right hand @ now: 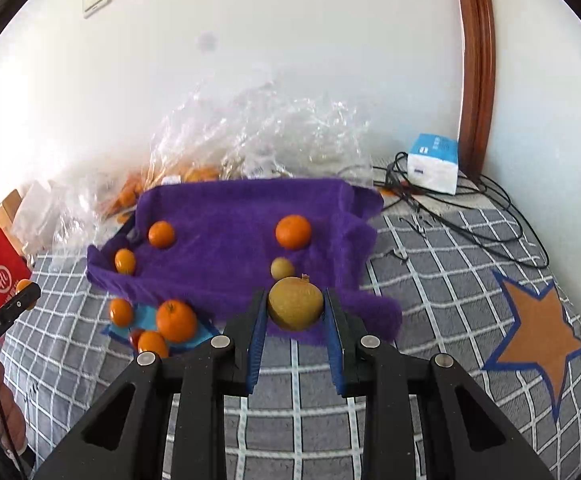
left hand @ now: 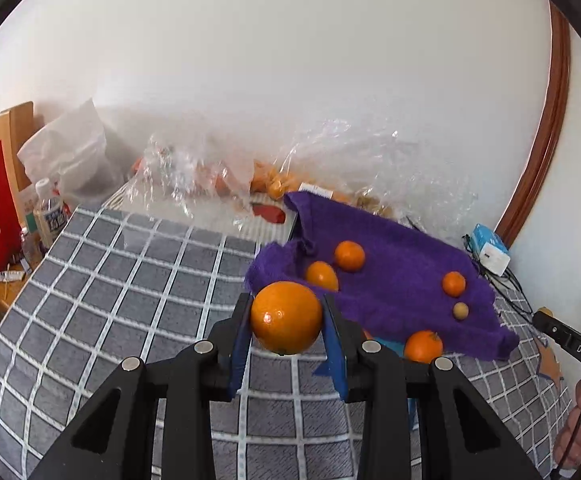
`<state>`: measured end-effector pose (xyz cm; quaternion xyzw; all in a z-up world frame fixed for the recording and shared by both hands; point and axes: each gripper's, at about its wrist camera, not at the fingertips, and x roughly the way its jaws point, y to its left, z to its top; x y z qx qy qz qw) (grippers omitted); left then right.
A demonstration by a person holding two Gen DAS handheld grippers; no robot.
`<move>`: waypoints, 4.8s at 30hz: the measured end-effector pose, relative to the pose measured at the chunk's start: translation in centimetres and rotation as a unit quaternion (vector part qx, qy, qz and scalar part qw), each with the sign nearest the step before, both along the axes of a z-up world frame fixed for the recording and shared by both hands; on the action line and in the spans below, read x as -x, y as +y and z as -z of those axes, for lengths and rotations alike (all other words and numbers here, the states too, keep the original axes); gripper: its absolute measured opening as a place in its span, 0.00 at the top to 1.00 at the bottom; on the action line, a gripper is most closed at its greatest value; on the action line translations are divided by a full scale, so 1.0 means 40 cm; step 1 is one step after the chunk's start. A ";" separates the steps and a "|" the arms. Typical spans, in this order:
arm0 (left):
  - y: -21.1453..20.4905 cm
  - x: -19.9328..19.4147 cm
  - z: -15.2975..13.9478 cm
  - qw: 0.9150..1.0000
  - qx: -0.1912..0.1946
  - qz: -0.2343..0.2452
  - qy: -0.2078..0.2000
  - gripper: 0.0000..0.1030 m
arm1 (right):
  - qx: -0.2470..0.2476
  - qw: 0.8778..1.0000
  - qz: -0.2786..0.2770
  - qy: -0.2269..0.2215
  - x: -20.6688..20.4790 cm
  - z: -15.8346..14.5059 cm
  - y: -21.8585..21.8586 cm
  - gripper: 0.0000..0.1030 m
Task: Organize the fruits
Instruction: 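Carry the oval orange over the towel with the left tool while the right tool carries the yellow-green fruit, then lower and release the orange from the left tool while the right tool releases the yellow-green fruit, then withdraw both open tools from the towel back toward the star mat, then grasp a large mandarin orange on the star mat with the right tool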
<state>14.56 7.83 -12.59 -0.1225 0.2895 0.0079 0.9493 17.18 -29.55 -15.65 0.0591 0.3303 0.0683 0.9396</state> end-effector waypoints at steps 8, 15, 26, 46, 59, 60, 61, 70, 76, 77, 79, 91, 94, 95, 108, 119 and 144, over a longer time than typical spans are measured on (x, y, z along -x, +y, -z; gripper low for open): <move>-0.031 -0.096 -0.077 1.000 -0.001 0.002 -0.016 0.69 | -0.015 1.000 0.004 -0.017 -0.096 -0.054 0.011 0.73; -0.071 -0.208 -0.079 1.000 0.012 0.007 -0.015 0.69 | -0.036 0.999 0.010 -0.028 -0.181 -0.081 0.007 0.73; -0.074 -0.311 0.037 0.998 0.058 0.014 -0.007 0.69 | -0.041 0.999 0.029 -0.012 -0.283 0.009 -0.022 0.73; -0.118 -0.368 0.135 0.997 0.049 0.053 0.027 0.69 | -0.017 0.998 -0.002 0.054 -0.329 0.146 0.002 0.73; -0.137 -0.372 0.155 0.998 0.024 0.053 0.035 0.69 | 0.032 0.997 -0.013 0.070 -0.336 0.181 0.046 0.73; -0.140 -0.371 0.155 0.998 0.020 0.052 0.035 0.69 | 0.033 0.997 -0.013 0.070 -0.335 0.179 0.047 0.73; -0.141 -0.370 0.154 0.998 0.017 0.052 0.035 0.69 | 0.032 0.997 -0.014 0.069 -0.333 0.177 0.048 0.71; -0.146 -0.355 0.133 0.999 0.004 0.052 0.014 0.64 | 0.039 0.999 -0.015 0.034 -0.304 0.138 0.060 0.48; -0.142 -0.343 0.118 0.999 0.003 0.045 0.000 0.56 | 0.045 0.999 -0.013 0.021 -0.299 0.135 0.068 0.45; -0.140 -0.342 0.115 0.999 0.004 0.042 -0.002 0.56 | 0.046 0.999 -0.010 0.022 -0.301 0.136 0.069 0.45; -0.137 -0.337 0.104 0.999 0.002 0.038 -0.005 0.56 | 0.048 0.999 -0.005 0.021 -0.299 0.137 0.070 0.45; -0.111 -0.186 -0.006 0.997 -0.058 0.044 -0.011 0.49 | 0.041 0.999 -0.011 0.013 -0.189 0.031 0.105 0.45; -0.090 -0.119 0.009 0.996 -0.082 0.046 0.006 0.48 | 0.053 0.998 -0.014 0.018 -0.138 0.044 0.118 0.45; -0.080 -0.104 0.018 0.995 -0.083 0.047 0.017 0.48 | 0.052 0.998 -0.015 0.021 -0.118 0.052 0.119 0.45; 0.016 0.002 0.150 0.992 -0.069 0.003 0.102 0.48 | 0.011 0.998 -0.035 0.059 0.005 0.137 0.119 0.49; 0.040 -0.004 0.185 0.993 -0.027 0.003 0.114 0.48 | -0.011 0.994 -0.081 0.074 -0.043 0.128 0.227 0.51; 0.053 0.001 0.188 0.993 -0.009 -0.010 0.116 0.46 | -0.035 0.990 -0.076 0.112 -0.107 0.167 0.251 0.59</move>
